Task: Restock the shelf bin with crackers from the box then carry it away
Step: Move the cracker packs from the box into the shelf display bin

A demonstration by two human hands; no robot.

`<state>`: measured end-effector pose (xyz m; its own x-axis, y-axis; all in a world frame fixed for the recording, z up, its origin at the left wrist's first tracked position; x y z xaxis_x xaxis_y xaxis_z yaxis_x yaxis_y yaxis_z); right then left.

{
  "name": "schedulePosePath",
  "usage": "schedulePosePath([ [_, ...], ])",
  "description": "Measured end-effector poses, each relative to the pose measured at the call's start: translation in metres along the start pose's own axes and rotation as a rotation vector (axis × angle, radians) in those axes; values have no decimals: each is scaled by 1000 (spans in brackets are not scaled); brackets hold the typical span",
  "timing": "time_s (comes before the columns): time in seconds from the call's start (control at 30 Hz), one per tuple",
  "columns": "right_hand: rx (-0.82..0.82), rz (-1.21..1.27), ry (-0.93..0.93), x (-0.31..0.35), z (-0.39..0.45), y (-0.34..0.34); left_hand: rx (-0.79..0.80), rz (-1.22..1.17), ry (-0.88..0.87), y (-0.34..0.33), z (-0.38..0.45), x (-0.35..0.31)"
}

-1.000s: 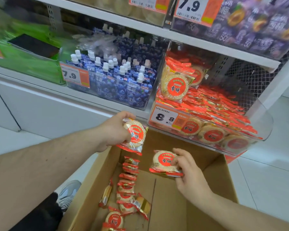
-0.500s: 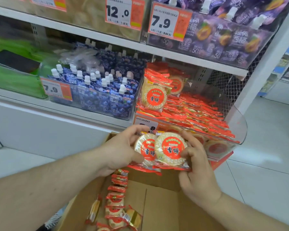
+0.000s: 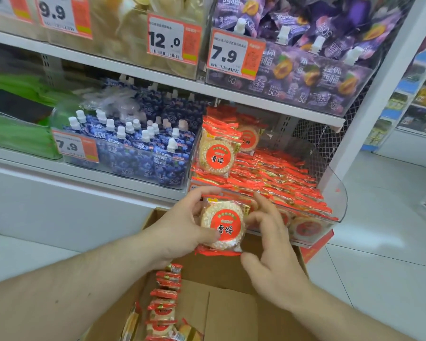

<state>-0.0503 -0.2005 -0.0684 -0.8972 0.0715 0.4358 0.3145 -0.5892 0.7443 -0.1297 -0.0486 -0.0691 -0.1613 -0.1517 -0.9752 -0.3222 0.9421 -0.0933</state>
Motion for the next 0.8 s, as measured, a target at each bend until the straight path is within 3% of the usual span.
schedulePosePath([
  [0.07,-131,178,-210,-5,9,13,16,24,-70,-2,-1,-10],
  [0.13,-97,361,-373,-11,18,18,35,49,-130,-2,-2,-19],
  [0.27,-83,571,-453,-11,32,28,67,117,-178,-3,2,-28],
  [0.4,-174,702,-484,-19,50,43,-127,381,-317,1,9,-42],
  [0.47,-269,620,-472,-33,68,60,-360,549,-411,10,12,-53],
  [0.57,-402,406,-486,-68,99,85,-603,594,-432,28,24,-59],
  [0.8,-425,260,-570,-137,159,68,-656,570,-255,42,57,-37],
])
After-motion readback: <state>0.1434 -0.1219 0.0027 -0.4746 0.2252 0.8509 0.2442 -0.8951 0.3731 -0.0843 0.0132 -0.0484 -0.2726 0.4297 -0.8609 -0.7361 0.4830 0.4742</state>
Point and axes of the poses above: each hand's wrist, its own z-axis towards the middle knuckle, its own y-axis out of the back of the hand, x = y × z, the point moved 4 cm from there along z, towards the middle knuckle, and after that the axes turned 12 degrees about y, right-handed, at the moved point
